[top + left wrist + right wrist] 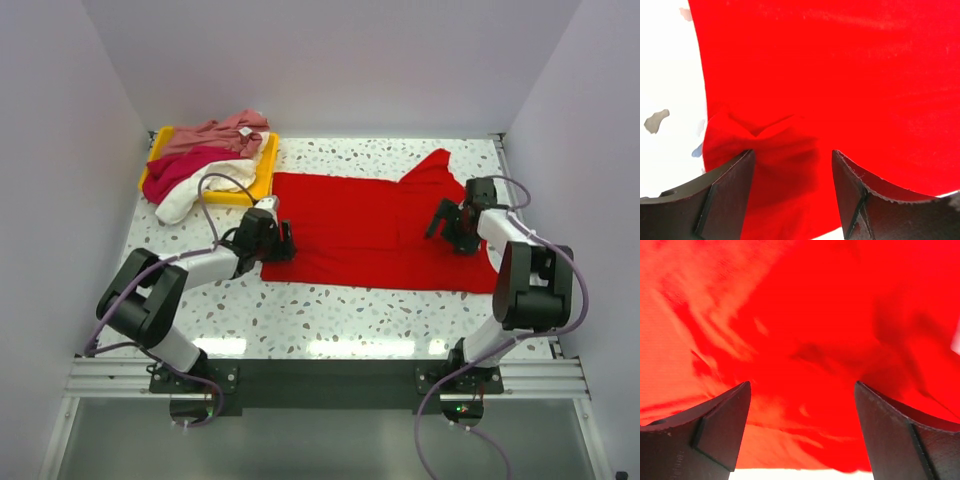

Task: Fold and stack the t-shirts
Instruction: Fold the tshirt

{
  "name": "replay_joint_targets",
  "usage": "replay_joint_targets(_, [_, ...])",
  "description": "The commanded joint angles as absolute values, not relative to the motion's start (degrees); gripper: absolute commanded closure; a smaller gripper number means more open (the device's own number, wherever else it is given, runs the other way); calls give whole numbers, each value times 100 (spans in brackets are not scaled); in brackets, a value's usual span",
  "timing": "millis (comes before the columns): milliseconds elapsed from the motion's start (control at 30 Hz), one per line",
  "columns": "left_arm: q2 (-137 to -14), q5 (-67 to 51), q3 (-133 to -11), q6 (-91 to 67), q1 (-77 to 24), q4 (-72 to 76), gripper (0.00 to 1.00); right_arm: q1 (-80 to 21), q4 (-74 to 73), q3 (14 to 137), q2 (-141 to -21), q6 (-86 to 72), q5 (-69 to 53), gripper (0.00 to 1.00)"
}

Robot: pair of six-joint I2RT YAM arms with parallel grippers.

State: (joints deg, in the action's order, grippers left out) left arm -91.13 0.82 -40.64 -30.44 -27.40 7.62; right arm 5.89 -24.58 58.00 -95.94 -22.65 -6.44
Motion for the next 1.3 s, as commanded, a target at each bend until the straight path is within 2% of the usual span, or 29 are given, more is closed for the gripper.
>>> replay_joint_targets(0, [-8781,184,-4174,-2997,-2698,361,32,773,-3066,5757,-8869,-2039,78,12])
replay_joint_targets(133, [-8438,185,-4184,-3015,-2698,185,28,1194,-3515,5582,-8404,-2100,360,7])
replay_joint_targets(200, [-8402,158,-4192,-2980,-2707,80,27,1502,-3542,5345,-7964,-2328,578,2])
replay_joint_targets(433, [-8244,237,-4105,-2927,-2707,-272,24,1977,-3077,4237,-6874,-3339,703,2])
replay_joint_targets(733, [-7787,501,-4157,-3050,-2707,-967,24,2346,-2505,3647,-7154,-3876,378,1])
replay_joint_targets(1100, [-7813,343,-3789,-3366,-2707,-379,24,2479,-2435,3849,-6952,-3578,1036,3])
replay_joint_targets(1267, [-7954,264,-3779,-3393,-2707,-299,24,2479,-2224,3972,-7250,-3472,1142,9])
